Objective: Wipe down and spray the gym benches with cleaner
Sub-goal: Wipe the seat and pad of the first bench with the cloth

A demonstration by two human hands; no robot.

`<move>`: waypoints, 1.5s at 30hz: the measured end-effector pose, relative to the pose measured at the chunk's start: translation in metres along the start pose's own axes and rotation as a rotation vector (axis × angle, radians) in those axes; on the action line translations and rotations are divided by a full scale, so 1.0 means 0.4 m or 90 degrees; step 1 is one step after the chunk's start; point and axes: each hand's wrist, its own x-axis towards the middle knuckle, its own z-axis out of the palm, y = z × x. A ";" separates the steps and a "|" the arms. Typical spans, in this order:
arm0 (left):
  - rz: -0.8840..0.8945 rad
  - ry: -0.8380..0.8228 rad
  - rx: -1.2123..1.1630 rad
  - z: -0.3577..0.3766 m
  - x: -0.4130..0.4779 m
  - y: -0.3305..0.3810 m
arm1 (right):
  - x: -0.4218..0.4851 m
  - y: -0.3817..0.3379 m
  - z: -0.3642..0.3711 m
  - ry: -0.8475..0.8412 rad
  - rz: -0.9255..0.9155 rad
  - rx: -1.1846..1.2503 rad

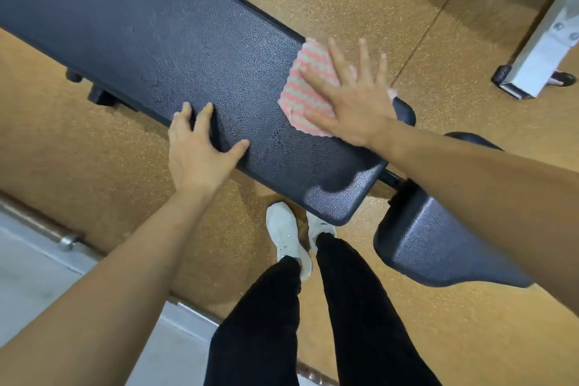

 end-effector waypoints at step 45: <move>0.166 0.001 0.081 -0.195 0.284 -0.301 | 0.065 -0.609 0.073 -0.035 -0.001 0.042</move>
